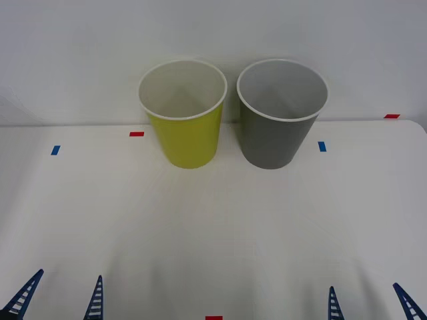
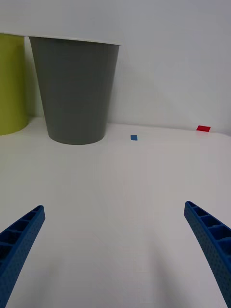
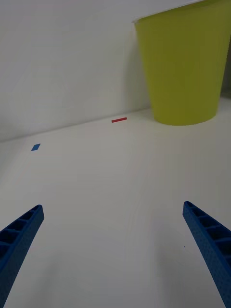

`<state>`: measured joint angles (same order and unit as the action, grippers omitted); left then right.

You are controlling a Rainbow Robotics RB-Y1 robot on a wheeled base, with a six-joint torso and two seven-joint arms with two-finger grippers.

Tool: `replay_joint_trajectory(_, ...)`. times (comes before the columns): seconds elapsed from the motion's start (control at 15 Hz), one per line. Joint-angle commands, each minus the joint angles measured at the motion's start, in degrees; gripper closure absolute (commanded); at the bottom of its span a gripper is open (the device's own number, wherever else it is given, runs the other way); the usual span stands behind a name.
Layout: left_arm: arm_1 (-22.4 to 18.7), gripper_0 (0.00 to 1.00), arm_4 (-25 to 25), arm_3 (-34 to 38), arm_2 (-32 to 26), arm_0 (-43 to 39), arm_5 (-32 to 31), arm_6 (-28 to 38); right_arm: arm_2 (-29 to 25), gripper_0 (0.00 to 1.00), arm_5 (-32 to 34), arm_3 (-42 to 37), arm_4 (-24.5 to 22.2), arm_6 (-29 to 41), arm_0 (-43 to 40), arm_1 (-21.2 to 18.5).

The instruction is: Put cans in the gray bin and PET bottles in the light green bin.

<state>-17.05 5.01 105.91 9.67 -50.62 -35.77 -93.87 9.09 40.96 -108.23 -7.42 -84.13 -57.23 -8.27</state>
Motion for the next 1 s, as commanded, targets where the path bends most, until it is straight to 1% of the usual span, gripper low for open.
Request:
replay_joint_trajectory(0.07, 0.0, 0.0, 0.0, 0.0, 0.0, 0.0, 0.0, 0.0, -0.04, 0.0, -0.01, 0.04, 0.04, 0.01, 0.02, 0.01)
replay_joint_trajectory(1.0, 0.0, 0.0, 0.0, 0.0, 0.0, 0.0, 0.0, 0.0, -0.04, 0.0, -0.01, 0.04, 0.04, 0.01, 0.02, 0.01)
